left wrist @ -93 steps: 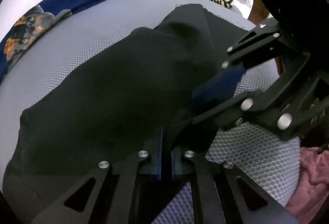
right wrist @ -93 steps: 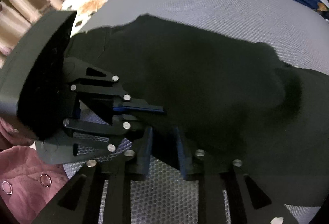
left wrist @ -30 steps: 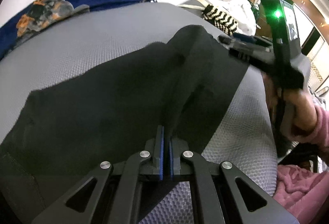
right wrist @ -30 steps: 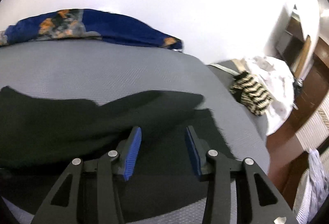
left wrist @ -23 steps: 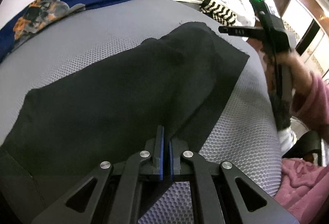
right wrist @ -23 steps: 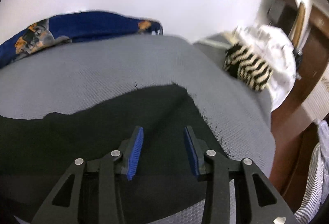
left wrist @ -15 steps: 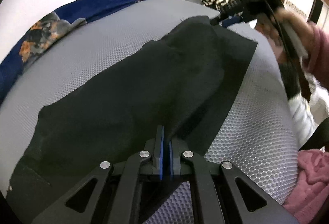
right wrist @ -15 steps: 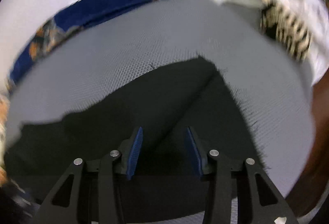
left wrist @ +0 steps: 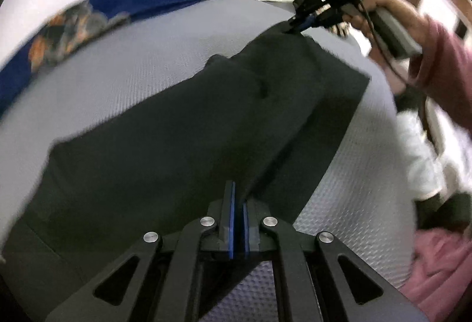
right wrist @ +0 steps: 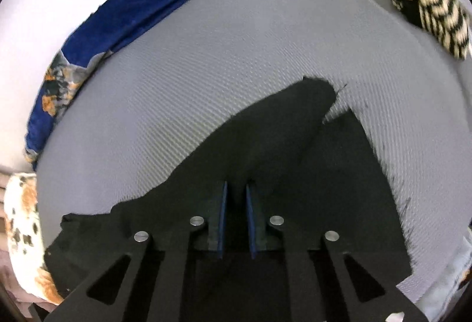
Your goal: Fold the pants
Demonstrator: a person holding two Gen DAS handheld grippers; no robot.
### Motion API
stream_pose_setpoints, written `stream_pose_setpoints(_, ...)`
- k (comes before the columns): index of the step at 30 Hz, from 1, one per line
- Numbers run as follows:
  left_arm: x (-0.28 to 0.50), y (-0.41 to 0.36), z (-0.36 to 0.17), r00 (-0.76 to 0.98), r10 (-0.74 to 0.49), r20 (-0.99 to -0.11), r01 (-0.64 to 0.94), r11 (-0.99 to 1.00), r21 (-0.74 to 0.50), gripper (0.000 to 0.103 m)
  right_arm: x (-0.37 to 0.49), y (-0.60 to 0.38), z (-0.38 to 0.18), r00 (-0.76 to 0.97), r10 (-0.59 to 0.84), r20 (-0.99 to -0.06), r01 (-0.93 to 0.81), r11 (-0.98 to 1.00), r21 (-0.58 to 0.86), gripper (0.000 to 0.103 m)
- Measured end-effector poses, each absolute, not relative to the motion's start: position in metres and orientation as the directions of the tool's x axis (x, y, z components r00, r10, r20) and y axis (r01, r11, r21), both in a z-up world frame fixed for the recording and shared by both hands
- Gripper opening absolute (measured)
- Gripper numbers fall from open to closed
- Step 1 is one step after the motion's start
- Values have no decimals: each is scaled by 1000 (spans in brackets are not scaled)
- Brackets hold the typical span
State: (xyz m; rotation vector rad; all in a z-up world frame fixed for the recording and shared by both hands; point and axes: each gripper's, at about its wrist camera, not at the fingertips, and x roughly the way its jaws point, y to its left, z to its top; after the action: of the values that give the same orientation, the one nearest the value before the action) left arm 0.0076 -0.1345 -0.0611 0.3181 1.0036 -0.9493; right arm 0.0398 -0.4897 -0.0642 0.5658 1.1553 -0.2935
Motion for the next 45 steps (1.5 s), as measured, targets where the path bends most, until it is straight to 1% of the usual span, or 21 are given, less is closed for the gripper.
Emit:
stream_pose_setpoints(2,18,-126,-63,193,-539,-820,745,624,-236,4,61,-481,-57,385,56,-921,468,849,247,14)
stream_pose_setpoints(3,25,-121,-65,176,-552,-815,706,648,-286,4,71,-476,-56,384,51,-922,451,861,235,15)
stream_pose_setpoints(5,33,-113,-70,158,-568,-807,635,685,-358,4,91,-466,-54,391,53,-919,422,877,230,24)
stream_pose_setpoints(6,37,-108,-74,145,-576,-804,597,699,-393,4,102,-460,-57,382,66,-922,400,887,229,33)
stream_pose_setpoints(7,40,-104,-78,135,-581,-803,561,713,-421,4,112,-453,-59,377,80,-923,377,897,232,35)
stream_pose_setpoints(10,42,-101,-87,126,-569,-813,506,742,-440,4,133,-436,-70,343,100,-934,333,917,220,34)
stream_pose_setpoints(13,43,-100,-92,101,-578,-809,462,748,-477,4,135,-433,-66,377,119,-918,331,909,254,34)
stream_pose_setpoints(17,46,-99,-97,83,-590,-803,430,748,-505,4,116,-443,-41,439,142,-887,338,889,309,36)
stream_pose_setpoints(19,49,-97,-98,77,-604,-793,407,745,-528,4,99,-454,-31,443,123,-888,367,879,305,43)
stream_pose_setpoints(23,50,-91,-100,79,-621,-780,378,743,-553,4,71,-468,-38,412,153,-898,438,831,343,43)
stream_pose_setpoints(26,50,-90,-99,84,-624,-777,370,743,-557,4,49,-471,-61,401,235,-885,492,760,425,43)
stream_pose_setpoints(30,51,-89,-99,84,-625,-776,367,744,-559,4,35,-453,-101,416,442,-794,520,601,607,43)
stream_pose_setpoints(32,51,-89,-99,83,-623,-778,368,744,-557,4,34,-438,-112,434,494,-754,511,554,657,43)
stream_pose_setpoints(36,51,-88,-98,83,-623,-777,365,745,-558,4,43,-424,-109,514,479,-711,478,529,701,43)
stream_pose_setpoints(41,49,-89,-97,88,-620,-779,364,748,-555,4,54,-436,-97,566,365,-739,505,555,661,43)
stream_pose_setpoints(45,48,-88,-97,88,-622,-778,362,747,-557,4,58,-457,-86,622,317,-716,517,520,680,43)
